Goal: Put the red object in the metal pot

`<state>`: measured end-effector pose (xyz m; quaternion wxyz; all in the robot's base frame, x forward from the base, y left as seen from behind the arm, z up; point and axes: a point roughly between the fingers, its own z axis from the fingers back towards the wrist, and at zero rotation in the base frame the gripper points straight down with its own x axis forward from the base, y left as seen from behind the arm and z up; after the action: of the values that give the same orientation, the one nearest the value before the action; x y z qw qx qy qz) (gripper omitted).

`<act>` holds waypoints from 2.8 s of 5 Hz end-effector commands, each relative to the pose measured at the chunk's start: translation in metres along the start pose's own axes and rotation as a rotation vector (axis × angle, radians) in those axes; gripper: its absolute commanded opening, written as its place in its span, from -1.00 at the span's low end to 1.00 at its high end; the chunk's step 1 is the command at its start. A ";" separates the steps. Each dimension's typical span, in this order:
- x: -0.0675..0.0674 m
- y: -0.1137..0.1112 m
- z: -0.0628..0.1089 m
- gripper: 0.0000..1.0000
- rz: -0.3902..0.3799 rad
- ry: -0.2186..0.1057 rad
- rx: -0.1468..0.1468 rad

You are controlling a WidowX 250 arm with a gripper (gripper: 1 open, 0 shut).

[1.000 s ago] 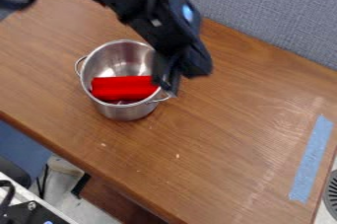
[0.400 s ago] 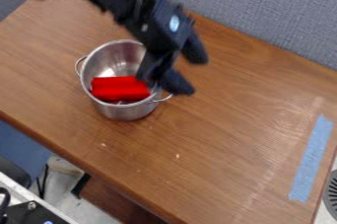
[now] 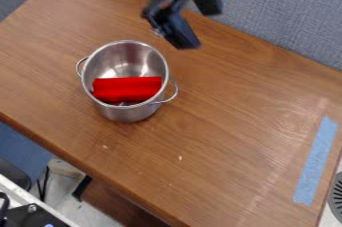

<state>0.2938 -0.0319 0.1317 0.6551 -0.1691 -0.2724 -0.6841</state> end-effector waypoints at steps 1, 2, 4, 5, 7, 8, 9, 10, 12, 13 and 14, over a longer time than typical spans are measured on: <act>-0.012 -0.016 0.041 1.00 0.063 0.044 0.100; -0.032 -0.031 0.047 1.00 -0.012 0.041 0.142; -0.034 -0.029 0.031 1.00 -0.170 -0.047 0.129; -0.025 -0.042 0.034 1.00 -0.194 -0.053 0.124; -0.026 -0.057 0.048 1.00 -0.226 -0.039 0.090; -0.038 -0.054 0.057 1.00 -0.234 -0.035 0.083; -0.054 -0.054 0.069 1.00 -0.116 0.022 0.202; -0.059 -0.040 0.058 1.00 -0.027 0.104 0.312; -0.039 -0.022 0.015 -1.00 0.230 0.217 0.471; -0.015 -0.017 -0.020 -1.00 0.259 0.239 0.492; -0.036 -0.009 -0.046 1.00 0.064 0.158 0.357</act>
<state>0.2851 -0.0313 0.0600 0.7192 -0.0184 -0.3161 -0.6185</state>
